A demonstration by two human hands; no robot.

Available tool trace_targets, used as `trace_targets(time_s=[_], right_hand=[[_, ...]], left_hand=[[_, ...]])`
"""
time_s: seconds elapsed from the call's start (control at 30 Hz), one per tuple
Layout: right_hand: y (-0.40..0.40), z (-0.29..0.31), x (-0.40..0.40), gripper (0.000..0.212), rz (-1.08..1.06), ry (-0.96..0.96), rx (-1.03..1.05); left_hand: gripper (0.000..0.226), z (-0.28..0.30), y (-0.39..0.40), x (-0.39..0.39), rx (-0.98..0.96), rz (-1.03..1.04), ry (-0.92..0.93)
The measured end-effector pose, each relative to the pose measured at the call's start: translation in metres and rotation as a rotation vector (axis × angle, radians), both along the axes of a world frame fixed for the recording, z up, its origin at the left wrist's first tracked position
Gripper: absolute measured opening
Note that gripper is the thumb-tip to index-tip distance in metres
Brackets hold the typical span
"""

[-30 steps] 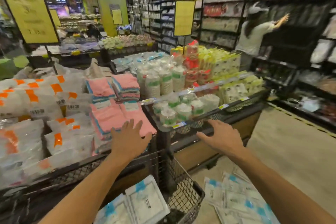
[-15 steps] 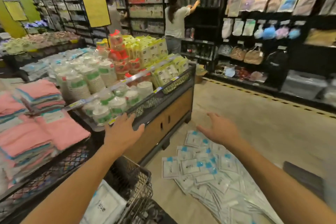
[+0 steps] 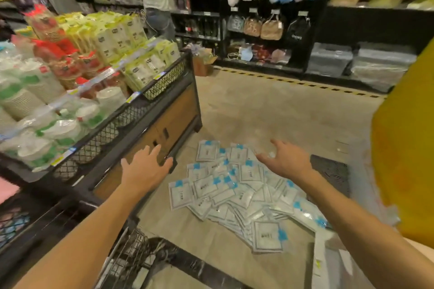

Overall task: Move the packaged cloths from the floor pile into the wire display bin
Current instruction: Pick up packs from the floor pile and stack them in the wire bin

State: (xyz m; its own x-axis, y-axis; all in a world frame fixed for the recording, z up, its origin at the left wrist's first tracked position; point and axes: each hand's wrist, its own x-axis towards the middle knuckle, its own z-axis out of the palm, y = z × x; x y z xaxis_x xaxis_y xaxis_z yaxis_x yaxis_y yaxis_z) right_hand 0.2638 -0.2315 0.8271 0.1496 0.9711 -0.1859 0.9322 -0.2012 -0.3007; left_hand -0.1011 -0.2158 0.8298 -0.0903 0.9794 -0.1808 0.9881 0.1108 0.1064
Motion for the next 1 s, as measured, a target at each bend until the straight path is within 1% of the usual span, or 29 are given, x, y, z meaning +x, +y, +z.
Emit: trace_targets(time_s=[0.23, 0.37, 0.63, 0.73, 0.87, 1.0], right_hand=[[0.021, -0.033, 0.023, 0.081, -0.095, 0.016, -0.08], [0.053, -0.057, 0.014, 0.085, -0.116, 0.014, -0.138], [0.152, -0.102, -0.047, 0.084, -0.162, -0.023, -0.216], [0.194, -0.126, -0.075, 0.085, -0.15, -0.044, -0.242], [0.241, -0.18, -0.107, 0.082, -0.119, -0.032, -0.311], [0.284, -0.271, -0.131, 0.081, -0.092, -0.008, -0.4]], left_hand=[[0.073, -0.036, 0.049, 0.022, -0.085, -0.037, 0.003], [0.072, -0.066, 0.088, 0.015, -0.158, -0.035, -0.016], [0.074, -0.147, 0.194, -0.05, -0.303, -0.025, -0.033], [0.072, -0.179, 0.224, -0.076, -0.348, -0.005, -0.021], [0.071, -0.237, 0.255, -0.102, -0.412, 0.037, -0.008], [0.072, -0.322, 0.284, -0.114, -0.464, 0.073, -0.032]])
